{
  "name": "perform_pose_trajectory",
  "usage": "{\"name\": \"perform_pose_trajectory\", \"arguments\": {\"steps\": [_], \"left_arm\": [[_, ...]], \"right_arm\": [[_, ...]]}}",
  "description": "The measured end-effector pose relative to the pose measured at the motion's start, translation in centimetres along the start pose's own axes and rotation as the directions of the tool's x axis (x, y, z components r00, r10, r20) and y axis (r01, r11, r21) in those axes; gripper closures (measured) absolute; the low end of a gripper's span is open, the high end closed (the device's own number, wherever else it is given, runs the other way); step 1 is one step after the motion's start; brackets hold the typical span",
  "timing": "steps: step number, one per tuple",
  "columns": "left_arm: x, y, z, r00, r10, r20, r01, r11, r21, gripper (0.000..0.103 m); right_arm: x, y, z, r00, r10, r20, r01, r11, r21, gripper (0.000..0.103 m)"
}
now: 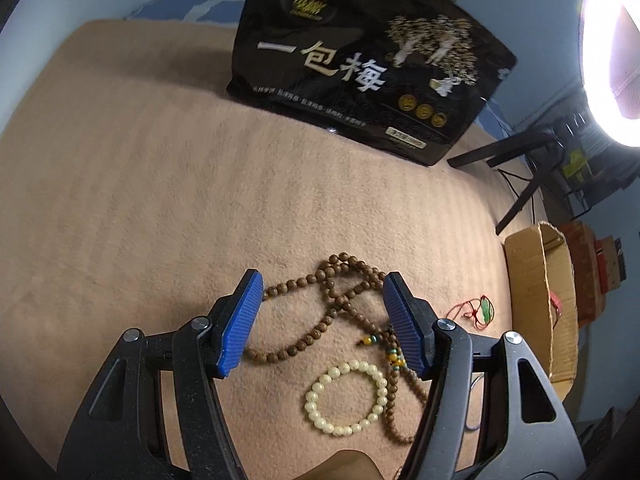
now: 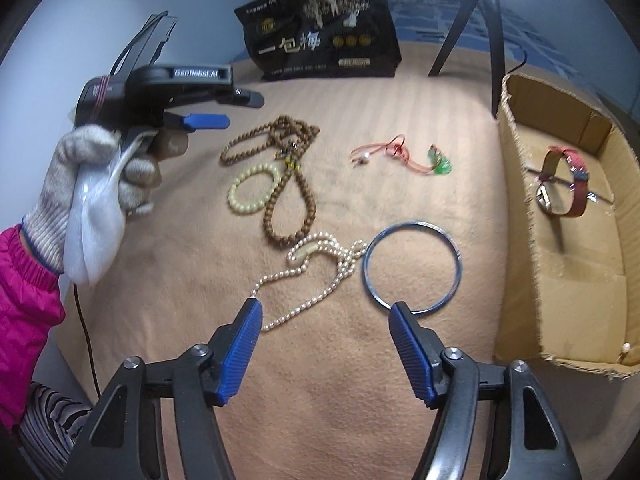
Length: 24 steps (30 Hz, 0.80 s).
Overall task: Organize jewelry
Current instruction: 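Move the left tool back over the brown wooden bead strand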
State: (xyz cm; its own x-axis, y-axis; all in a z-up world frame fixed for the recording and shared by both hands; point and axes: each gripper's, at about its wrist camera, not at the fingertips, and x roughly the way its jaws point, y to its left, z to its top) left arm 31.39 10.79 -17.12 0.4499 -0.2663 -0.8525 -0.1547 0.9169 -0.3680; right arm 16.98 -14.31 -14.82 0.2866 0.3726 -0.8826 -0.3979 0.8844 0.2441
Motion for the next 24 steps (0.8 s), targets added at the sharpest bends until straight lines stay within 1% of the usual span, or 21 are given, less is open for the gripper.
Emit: {"name": "perform_pose_trajectory", "arguments": {"steps": [8,11,14,17,19,21,24], "left_arm": [[1.9,1.0,0.9,0.998,-0.057,-0.034,0.054,0.996,-0.066,0.039],[2.8,0.9,0.7,0.996,-0.064,-0.055,0.061,0.996,-0.061,0.039],[3.3,0.8,0.8,0.996,-0.068,-0.06,0.064,0.996,-0.061,0.039],[3.6,0.8,0.8,0.993,-0.095,-0.063,0.091,0.993,-0.073,0.038],[3.8,0.8,1.0,0.992,-0.106,-0.069,0.1,0.992,-0.075,0.036],[4.0,0.4,0.9,0.992,-0.102,-0.07,0.098,0.993,-0.059,0.034],[4.2,-0.4,0.8,0.993,-0.092,-0.08,0.09,0.996,-0.027,0.034]], "right_arm": [[1.7,0.2,0.2,0.999,0.015,-0.046,-0.014,1.0,0.006,0.037],[2.3,0.2,0.2,0.998,0.019,-0.061,-0.019,1.0,0.01,0.037],[2.9,0.2,0.1,0.997,0.025,-0.078,-0.023,1.0,0.015,0.037],[3.3,0.1,0.0,0.996,0.023,-0.086,-0.022,1.0,0.017,0.037],[3.4,0.1,0.1,0.996,0.025,-0.087,-0.024,1.0,0.019,0.037],[3.4,0.2,0.0,0.996,0.026,-0.087,-0.025,1.0,0.017,0.037],[3.6,0.4,0.2,0.996,0.027,-0.088,-0.025,0.999,0.024,0.033]]}}
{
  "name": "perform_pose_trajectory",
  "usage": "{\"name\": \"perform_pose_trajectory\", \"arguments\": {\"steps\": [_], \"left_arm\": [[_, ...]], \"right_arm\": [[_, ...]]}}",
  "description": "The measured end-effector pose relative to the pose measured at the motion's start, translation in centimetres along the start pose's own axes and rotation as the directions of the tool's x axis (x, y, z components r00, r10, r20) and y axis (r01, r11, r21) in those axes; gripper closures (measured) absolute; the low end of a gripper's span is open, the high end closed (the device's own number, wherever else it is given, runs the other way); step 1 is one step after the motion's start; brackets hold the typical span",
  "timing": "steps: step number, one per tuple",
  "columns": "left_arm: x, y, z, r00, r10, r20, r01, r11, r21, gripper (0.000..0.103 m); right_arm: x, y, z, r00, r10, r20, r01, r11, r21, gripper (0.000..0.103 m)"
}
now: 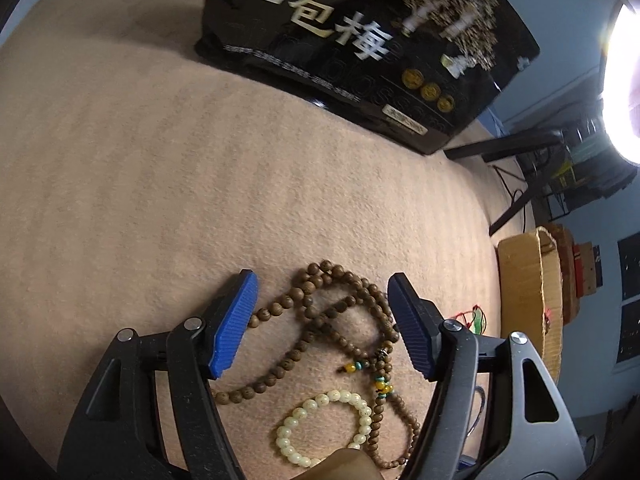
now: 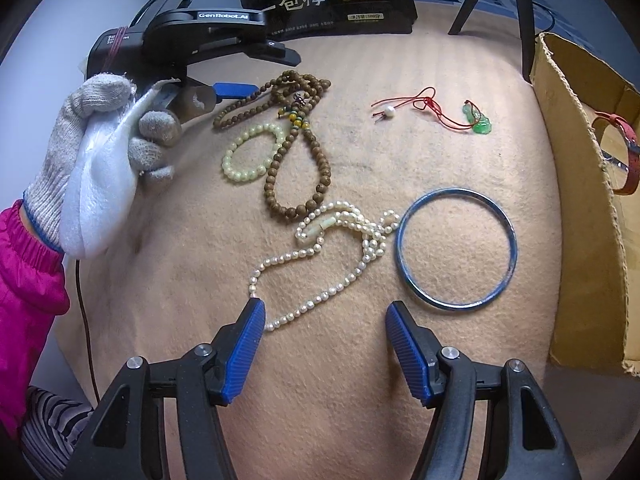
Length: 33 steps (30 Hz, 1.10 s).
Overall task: Organize jewelry
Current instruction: 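Move the left tool back over the brown wooden bead strand, then close the left tool on the brown wooden bead strand and lift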
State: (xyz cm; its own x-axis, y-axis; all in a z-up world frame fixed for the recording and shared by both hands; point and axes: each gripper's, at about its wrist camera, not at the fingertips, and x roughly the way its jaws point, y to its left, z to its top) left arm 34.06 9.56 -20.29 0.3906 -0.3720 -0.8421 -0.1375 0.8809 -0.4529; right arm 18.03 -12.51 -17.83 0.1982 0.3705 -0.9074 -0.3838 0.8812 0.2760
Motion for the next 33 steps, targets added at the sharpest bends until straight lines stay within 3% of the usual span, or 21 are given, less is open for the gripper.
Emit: {"name": "perform_pose_trajectory", "arguments": {"steps": [4,9,18,23,27,32,33], "left_arm": [[0.6,-1.9,-0.4,0.999,0.048,-0.011,-0.047,0.994,0.096,0.033],[1.6,-4.5,-1.8,0.993,0.121,-0.009,-0.116,0.968,0.222,0.033],[2.8,-6.2,-3.1,0.98,0.197,0.024,-0.195,0.931,0.307,0.033],[2.9,-6.2,-3.4,0.974,0.222,0.035,-0.22,0.914,0.341,0.033],[3.3,-6.4,-3.6,0.97,0.239,0.049,-0.24,0.903,0.356,0.035],[3.2,-6.2,-3.5,0.963,0.259,0.075,-0.268,0.894,0.358,0.054],[3.2,-6.1,-3.5,0.961,0.264,0.083,-0.276,0.893,0.356,0.062]], "right_arm": [[0.5,0.6,0.6,1.0,-0.009,0.004,0.009,1.0,0.003,0.031],[1.2,1.6,1.6,1.0,-0.022,0.009,0.022,1.0,0.012,0.031],[2.7,3.7,3.3,0.994,-0.108,0.023,0.108,0.994,0.017,0.032],[3.9,5.8,4.2,0.98,-0.199,0.026,0.201,0.979,-0.048,0.041],[4.2,6.9,4.4,0.971,-0.237,0.03,0.239,0.968,-0.076,0.055],[3.0,6.3,3.5,0.972,-0.234,0.036,0.236,0.969,-0.076,0.074],[3.0,6.2,3.5,0.972,-0.233,0.038,0.235,0.969,-0.076,0.078]]}}
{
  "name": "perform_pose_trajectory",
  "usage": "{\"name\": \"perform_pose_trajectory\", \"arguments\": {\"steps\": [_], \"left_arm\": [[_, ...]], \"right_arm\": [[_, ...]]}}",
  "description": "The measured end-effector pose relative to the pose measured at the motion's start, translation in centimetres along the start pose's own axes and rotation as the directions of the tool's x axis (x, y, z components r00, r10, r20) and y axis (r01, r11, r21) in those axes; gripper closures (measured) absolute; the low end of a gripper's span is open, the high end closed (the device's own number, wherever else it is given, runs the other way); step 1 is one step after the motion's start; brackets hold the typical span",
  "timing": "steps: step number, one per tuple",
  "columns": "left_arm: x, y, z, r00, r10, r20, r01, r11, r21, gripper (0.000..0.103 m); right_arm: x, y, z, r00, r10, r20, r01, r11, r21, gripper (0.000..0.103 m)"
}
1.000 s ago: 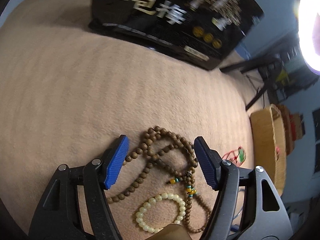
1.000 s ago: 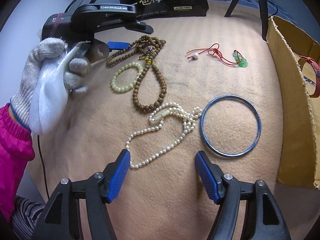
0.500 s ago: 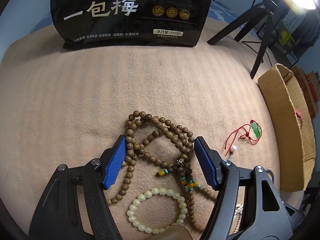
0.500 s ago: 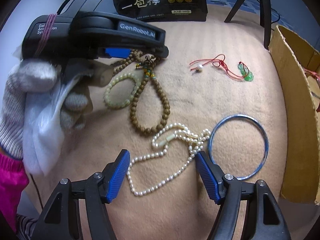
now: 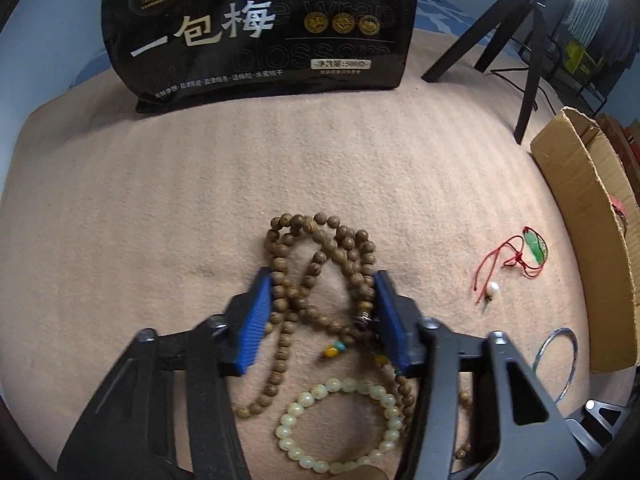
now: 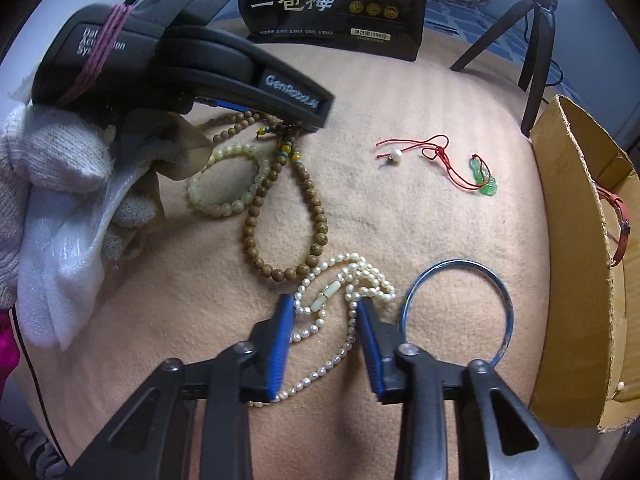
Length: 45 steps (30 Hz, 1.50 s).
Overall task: Organize jewelry
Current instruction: 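Close the left tool on the brown wooden bead strand and lift, then carry the bead strand with the left tool over the box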
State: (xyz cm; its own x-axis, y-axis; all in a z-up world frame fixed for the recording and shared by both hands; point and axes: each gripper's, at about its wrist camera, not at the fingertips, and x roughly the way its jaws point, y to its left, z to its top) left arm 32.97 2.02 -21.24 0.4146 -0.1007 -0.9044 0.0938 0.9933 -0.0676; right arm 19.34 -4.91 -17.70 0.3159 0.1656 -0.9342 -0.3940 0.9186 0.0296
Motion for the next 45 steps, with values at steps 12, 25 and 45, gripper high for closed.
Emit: {"name": "perform_pose_trajectory", "arguments": {"steps": [12,25,45], "left_arm": [[-1.2,3.0,-0.2,0.999,-0.049,0.022,0.05,0.996,-0.076,0.091],[-6.7,2.8,-0.4,0.993,-0.071,0.097,0.079,0.993,-0.083,0.091],[-17.2,1.5,-1.2,0.96,-0.115,0.254,0.148,0.982,-0.114,0.092]], "right_arm": [[-0.6,-2.8,-0.9,0.998,0.055,0.021,-0.055,0.998,0.011,0.102],[-3.3,-4.0,-0.4,0.989,0.096,0.109,-0.097,0.995,0.003,0.102],[-12.3,-6.6,-1.3,0.948,0.084,0.308,-0.096,0.995,0.024,0.102]]}}
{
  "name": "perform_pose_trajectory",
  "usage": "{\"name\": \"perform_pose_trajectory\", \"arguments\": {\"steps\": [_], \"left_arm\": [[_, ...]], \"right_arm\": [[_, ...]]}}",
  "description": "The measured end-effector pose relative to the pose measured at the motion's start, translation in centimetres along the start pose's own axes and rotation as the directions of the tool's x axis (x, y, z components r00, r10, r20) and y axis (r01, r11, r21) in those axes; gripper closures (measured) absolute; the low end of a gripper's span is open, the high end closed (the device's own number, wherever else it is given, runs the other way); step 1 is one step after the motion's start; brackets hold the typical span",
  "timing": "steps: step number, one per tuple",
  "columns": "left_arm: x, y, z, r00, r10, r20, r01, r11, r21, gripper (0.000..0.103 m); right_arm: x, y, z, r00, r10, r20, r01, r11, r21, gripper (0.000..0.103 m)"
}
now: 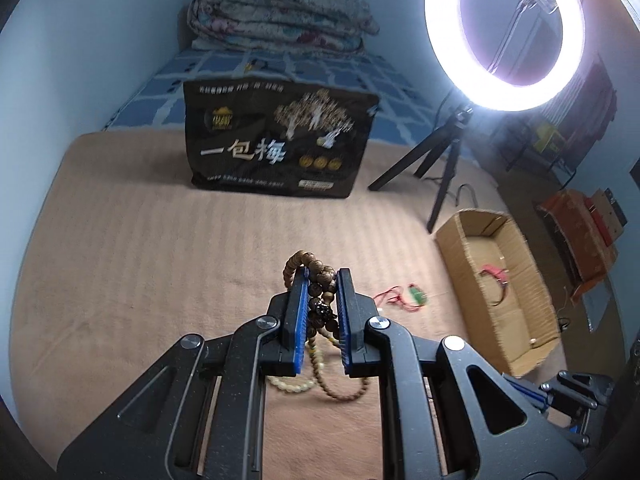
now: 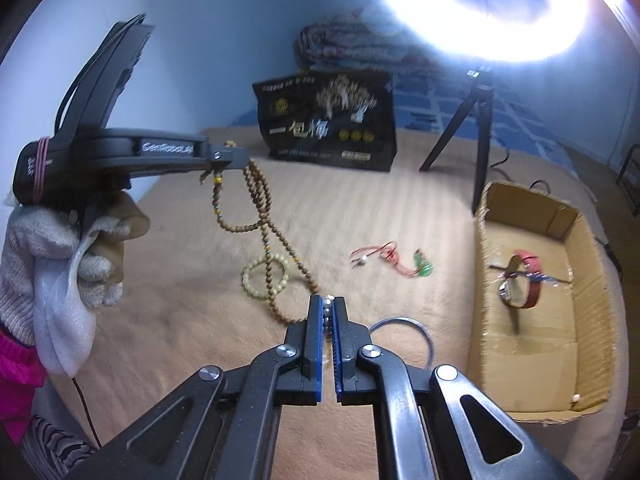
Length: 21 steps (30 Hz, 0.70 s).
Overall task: Organize jewelry
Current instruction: 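Carry the bead strand with the left tool over the box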
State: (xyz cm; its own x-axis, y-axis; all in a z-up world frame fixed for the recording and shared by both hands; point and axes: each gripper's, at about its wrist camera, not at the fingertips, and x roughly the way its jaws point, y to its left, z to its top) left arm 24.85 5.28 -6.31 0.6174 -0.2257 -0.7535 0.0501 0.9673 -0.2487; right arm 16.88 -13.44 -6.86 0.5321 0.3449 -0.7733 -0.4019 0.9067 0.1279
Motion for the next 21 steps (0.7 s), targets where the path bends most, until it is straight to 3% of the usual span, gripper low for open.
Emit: {"name": "perform_pose_trajectory", "arguments": {"steps": [21], "left_arm": [[-8.0,-9.7,0.5,0.986,-0.125,0.114,0.112,0.987,0.115,0.092]], "right_arm": [[-7.7,-8.2,0.6,0.985,-0.088,0.147,0.072,0.991,0.115,0.102]]}}
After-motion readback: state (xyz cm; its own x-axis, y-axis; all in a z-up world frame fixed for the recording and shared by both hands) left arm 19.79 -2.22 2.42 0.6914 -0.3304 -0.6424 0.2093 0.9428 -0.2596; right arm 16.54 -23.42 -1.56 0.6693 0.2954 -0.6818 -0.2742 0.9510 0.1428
